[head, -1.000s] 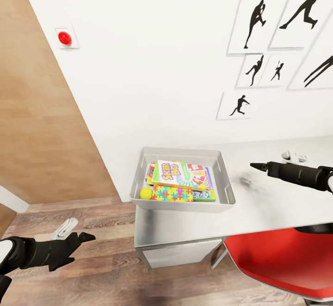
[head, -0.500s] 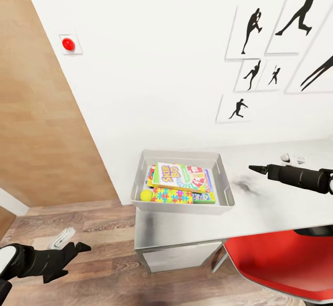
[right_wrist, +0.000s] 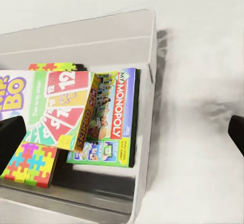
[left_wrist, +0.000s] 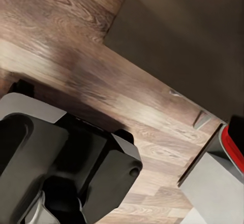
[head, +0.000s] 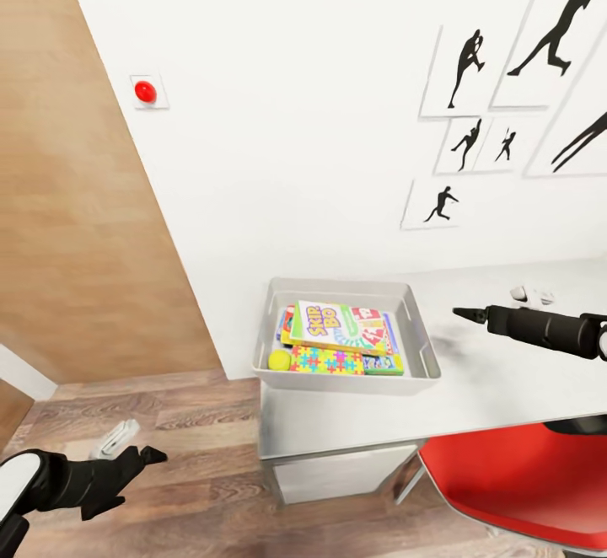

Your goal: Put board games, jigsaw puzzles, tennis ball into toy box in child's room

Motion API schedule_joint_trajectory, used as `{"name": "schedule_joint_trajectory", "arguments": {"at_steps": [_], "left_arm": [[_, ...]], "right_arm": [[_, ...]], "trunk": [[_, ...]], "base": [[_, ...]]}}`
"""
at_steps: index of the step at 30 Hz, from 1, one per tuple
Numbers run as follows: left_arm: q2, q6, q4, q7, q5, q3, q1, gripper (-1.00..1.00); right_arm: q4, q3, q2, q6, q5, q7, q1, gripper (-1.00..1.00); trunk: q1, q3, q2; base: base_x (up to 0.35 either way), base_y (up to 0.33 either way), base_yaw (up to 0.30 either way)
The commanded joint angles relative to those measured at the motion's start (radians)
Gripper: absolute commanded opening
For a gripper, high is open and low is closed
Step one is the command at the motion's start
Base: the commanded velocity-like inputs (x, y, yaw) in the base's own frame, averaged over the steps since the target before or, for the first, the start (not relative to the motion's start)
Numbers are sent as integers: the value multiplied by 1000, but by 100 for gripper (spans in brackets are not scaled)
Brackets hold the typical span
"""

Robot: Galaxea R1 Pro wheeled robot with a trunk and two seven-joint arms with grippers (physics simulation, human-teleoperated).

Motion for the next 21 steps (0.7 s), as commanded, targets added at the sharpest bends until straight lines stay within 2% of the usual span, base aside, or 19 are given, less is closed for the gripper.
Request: {"name": "schedule_joint_trajectory", "arguments": {"at_steps": [1,9,21], "left_arm": [[0,2,0,5,7,1,-1,100],[2,2,25,-10,-2,9,-1,100],[-2,1,77,-15,-6,25,-2,100]], "right_arm": [[-1,0,0,5,-1,0,-1,100],[-1,-7,-1,5,1,-1,0,100],[1,-29,-4,5,25,-4,0,100]], "trunk": [[1,0,-2],[1,12,-2],[1,29,-2]], "base": [[0,260,-36],[0,211,-67],[0,51,-128]]}}
